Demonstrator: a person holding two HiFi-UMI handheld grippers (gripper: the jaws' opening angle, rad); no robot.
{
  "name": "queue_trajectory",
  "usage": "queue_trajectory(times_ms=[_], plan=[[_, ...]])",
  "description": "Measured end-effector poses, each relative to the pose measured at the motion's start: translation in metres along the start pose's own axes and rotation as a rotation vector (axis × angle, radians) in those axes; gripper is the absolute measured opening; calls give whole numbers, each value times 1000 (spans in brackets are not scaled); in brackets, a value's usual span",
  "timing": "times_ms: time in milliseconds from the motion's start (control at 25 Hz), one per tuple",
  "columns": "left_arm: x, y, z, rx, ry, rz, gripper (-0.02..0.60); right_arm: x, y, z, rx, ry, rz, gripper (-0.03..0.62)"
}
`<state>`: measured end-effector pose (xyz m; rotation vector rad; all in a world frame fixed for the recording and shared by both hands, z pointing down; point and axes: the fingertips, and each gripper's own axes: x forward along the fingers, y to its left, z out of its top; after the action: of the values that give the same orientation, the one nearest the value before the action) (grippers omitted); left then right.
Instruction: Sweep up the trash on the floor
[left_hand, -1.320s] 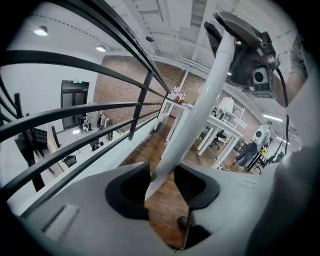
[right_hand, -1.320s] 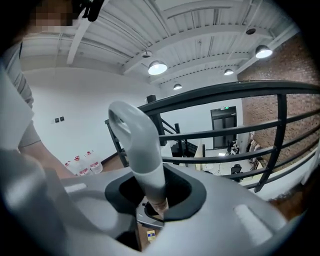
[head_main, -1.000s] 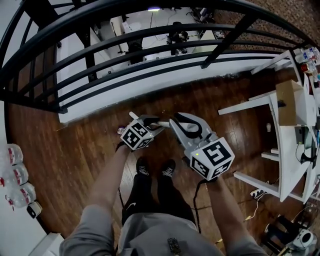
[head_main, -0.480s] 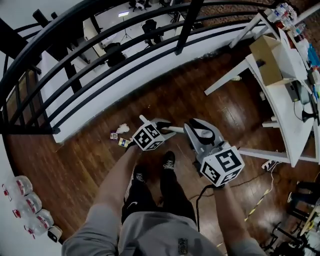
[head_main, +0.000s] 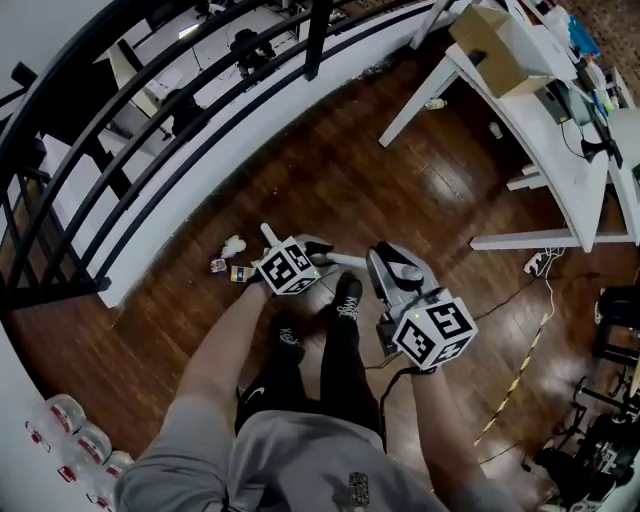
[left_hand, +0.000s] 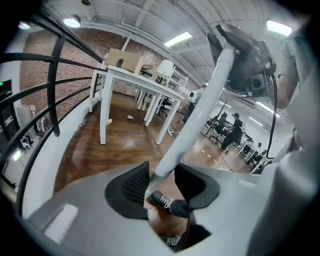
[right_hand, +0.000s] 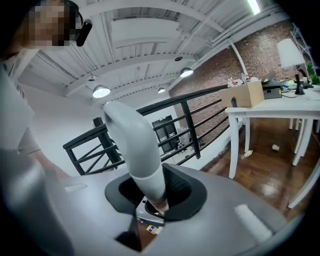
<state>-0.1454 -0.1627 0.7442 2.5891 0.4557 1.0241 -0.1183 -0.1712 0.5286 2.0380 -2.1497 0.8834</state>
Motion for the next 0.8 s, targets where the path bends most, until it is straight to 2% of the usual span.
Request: queue_trajectory(times_ms=[520,640,800], plan=[[-65,8,-47,-14,41,80,158,30,80,-14,-73,10,95,69],[-83,13,-42,-21,18,106,158,37,96,-2,-110,6,116,69],[-113,16,-11,-24,-54,156,158,35,113,36,-163,-24,149,67]])
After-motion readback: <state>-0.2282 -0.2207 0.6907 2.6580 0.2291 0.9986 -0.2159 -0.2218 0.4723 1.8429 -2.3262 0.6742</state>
